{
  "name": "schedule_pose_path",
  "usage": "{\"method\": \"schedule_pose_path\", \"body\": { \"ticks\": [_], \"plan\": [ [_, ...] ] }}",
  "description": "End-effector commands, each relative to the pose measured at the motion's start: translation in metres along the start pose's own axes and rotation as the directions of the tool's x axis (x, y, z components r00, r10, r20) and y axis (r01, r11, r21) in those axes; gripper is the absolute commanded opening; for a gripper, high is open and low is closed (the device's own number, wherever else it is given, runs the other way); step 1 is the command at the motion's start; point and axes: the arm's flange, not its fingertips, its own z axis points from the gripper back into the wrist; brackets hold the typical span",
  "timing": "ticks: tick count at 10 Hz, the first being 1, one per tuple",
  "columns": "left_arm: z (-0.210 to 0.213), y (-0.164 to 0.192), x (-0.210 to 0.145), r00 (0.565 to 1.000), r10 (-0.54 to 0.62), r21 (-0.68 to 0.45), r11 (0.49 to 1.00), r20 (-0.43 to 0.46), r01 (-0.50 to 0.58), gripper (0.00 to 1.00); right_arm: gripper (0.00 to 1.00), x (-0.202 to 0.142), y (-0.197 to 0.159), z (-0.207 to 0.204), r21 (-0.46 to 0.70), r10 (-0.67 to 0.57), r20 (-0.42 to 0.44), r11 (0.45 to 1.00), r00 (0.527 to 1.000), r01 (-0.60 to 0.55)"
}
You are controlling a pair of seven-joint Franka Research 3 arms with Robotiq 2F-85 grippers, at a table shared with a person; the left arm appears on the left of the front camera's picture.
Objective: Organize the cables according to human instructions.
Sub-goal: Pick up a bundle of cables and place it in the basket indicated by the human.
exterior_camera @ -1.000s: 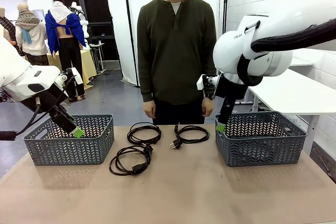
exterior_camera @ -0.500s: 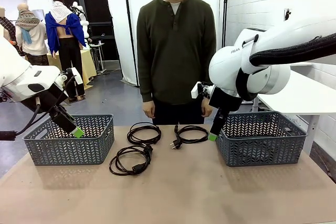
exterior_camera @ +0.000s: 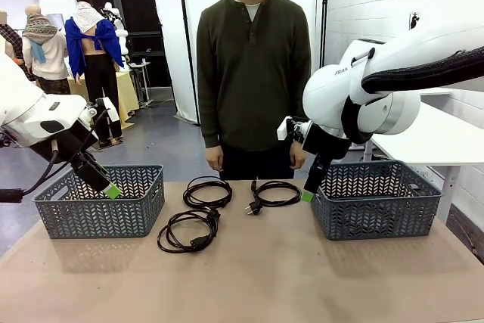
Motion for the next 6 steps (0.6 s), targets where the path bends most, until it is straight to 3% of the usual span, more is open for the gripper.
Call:
{"method": "schedule_pose_path", "body": {
  "ticks": [1,6],
  "plan": [
    [-0.0012,0.0018,0.0001,1.000,-0.003,0.010,1.000,0.007,0.003,1.00,1.00,0.0016,-0.0012,0.0003,-0.002,0.006,-0.003,1.000,1.000,-0.006],
    [-0.0012,0.0018,0.0001,1.000,-0.003,0.010,1.000,0.007,0.003,1.00,1.00,0.0016,-0.0012,0.0003,-0.002,0.006,-0.003,1.000,1.000,-0.006]
  ]
}}
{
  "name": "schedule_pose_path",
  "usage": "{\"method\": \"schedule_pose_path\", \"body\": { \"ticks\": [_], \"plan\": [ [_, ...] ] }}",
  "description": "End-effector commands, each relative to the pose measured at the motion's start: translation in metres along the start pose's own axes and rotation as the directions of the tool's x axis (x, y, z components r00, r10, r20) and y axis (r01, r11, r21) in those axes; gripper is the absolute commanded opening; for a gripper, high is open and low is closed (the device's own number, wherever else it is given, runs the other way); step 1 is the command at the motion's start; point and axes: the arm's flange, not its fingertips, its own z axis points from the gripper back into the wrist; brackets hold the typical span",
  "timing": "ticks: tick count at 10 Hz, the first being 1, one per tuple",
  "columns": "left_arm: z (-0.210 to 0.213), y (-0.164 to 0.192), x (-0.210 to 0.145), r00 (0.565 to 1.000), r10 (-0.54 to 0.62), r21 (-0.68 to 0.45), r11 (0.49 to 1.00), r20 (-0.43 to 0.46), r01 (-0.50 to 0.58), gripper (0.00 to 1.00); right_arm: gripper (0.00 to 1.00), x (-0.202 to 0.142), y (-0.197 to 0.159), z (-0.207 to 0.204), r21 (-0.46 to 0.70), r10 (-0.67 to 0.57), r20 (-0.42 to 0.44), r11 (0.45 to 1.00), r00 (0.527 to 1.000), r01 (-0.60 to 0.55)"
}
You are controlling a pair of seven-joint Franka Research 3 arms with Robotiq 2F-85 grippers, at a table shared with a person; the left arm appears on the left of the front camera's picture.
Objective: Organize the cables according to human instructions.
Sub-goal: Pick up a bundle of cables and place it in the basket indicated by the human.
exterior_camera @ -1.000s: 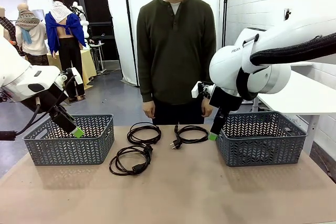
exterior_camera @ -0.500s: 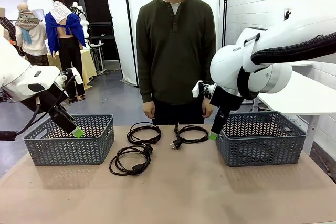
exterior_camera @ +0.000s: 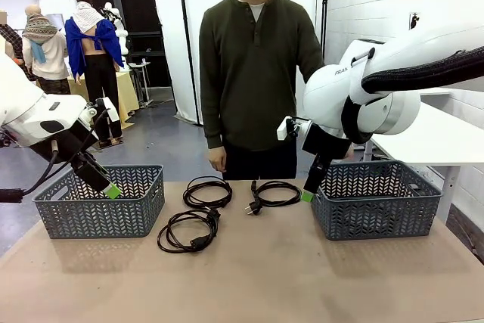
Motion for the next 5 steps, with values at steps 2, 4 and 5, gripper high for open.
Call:
{"method": "schedule_pose_path", "body": {
  "ticks": [2,4,5],
  "plan": [
    [-0.0012,0.0018,0.0001,1.000,-0.003,0.010,1.000,0.007,0.003,1.00,1.00,0.0014,-0.0014,0.0003,-0.003,0.005,-0.003,1.000,1.000,-0.005],
    [-0.0012,0.0018,0.0001,1.000,-0.003,0.010,1.000,0.007,0.003,1.00,1.00,0.0014,-0.0014,0.0003,-0.003,0.005,-0.003,1.000,1.000,-0.005],
    [-0.0012,0.0018,0.0001,1.000,-0.003,0.010,1.000,0.007,0.003,1.00,1.00,0.0014,-0.0014,0.0003,-0.003,0.005,-0.003,1.000,1.000,-0.005]
  ]
}}
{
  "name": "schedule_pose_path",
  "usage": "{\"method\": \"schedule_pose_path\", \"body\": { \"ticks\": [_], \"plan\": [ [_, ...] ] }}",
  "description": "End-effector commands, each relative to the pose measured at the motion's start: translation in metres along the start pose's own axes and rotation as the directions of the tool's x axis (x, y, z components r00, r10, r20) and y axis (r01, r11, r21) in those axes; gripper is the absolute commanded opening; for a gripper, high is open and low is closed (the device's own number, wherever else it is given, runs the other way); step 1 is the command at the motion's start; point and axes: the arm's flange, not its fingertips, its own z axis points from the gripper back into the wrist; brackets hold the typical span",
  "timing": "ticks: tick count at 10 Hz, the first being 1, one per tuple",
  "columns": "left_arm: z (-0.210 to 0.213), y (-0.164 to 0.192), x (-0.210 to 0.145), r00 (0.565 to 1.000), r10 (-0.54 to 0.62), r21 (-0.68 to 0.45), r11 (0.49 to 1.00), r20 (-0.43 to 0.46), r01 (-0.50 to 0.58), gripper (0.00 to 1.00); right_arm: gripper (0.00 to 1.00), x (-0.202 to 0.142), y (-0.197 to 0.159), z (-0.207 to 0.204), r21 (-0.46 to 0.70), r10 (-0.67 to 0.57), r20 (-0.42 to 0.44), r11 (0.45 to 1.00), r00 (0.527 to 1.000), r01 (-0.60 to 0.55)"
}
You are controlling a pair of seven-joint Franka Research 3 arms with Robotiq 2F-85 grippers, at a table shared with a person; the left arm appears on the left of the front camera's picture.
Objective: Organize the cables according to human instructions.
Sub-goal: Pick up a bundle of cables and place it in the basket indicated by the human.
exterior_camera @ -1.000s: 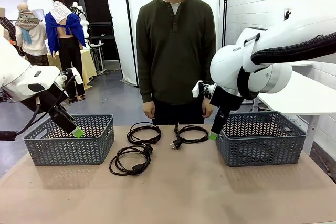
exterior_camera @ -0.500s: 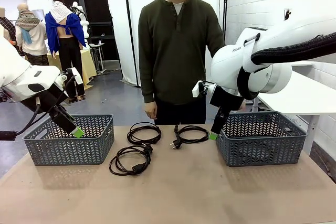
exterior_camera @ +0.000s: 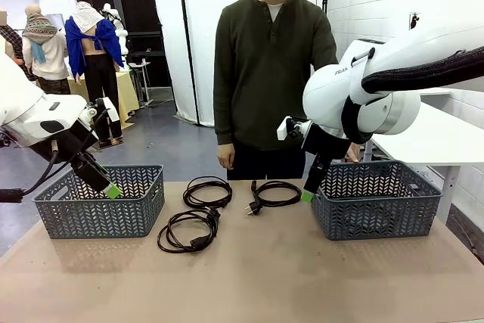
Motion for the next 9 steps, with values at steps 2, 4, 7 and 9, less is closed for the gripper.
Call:
{"method": "schedule_pose_path", "body": {
  "ticks": [2,4,7,9],
  "plan": [
    [-0.0012,0.0018,0.0001,1.000,-0.003,0.010,1.000,0.007,0.003,1.00,1.00,0.0015,-0.0013,0.0003,-0.003,0.006,-0.003,1.000,1.000,-0.006],
    [-0.0012,0.0018,0.0001,1.000,-0.003,0.010,1.000,0.007,0.003,1.00,1.00,0.0015,-0.0013,0.0003,-0.003,0.006,-0.003,1.000,1.000,-0.006],
    [-0.0012,0.0018,0.0001,1.000,-0.003,0.010,1.000,0.007,0.003,1.00,1.00,0.0015,-0.0013,0.0003,-0.003,0.006,-0.003,1.000,1.000,-0.006],
    [-0.0012,0.0018,0.0001,1.000,-0.003,0.010,1.000,0.007,0.003,1.00,1.00,0.0015,-0.0013,0.0003,-0.003,0.006,-0.003,1.000,1.000,-0.006]
  ]
}}
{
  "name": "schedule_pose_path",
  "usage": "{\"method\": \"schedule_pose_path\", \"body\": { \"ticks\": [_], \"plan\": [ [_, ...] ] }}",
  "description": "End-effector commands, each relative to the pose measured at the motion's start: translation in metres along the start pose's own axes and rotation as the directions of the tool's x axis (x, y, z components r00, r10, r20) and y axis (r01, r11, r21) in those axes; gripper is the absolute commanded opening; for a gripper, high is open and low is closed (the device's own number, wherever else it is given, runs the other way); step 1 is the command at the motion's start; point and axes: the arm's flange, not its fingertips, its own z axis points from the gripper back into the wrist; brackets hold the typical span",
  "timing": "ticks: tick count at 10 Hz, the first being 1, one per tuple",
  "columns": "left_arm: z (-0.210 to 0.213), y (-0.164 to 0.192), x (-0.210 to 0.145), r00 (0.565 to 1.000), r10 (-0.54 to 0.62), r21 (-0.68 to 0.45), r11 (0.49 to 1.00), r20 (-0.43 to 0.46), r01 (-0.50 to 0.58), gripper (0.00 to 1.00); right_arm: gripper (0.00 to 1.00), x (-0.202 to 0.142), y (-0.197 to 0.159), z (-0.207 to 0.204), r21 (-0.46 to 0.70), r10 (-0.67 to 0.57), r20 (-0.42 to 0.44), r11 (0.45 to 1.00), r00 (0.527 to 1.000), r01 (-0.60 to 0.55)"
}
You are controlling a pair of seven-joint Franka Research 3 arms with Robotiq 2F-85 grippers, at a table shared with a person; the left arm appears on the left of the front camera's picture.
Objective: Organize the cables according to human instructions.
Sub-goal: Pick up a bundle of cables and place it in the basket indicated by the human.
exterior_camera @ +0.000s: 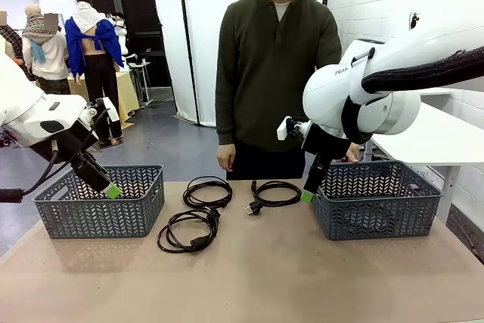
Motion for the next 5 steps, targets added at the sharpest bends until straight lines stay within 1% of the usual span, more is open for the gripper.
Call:
{"method": "schedule_pose_path", "body": {
  "ticks": [1,2,5],
  "plan": [
    [-0.001,0.002,0.000,1.000,-0.003,0.010,1.000,0.007,0.003,1.00,1.00,0.001,-0.001,0.000,-0.003,0.006,-0.003,1.000,1.000,-0.006],
    [-0.001,0.002,0.000,1.000,-0.003,0.010,1.000,0.007,0.003,1.00,1.00,0.000,0.000,0.000,0.000,0.000,0.000,1.000,1.000,0.000],
    [-0.001,0.002,0.000,1.000,-0.003,0.010,1.000,0.007,0.003,1.00,1.00,0.036,-0.018,0.003,0.012,-0.139,-0.028,0.990,0.990,0.139]
  ]
}}
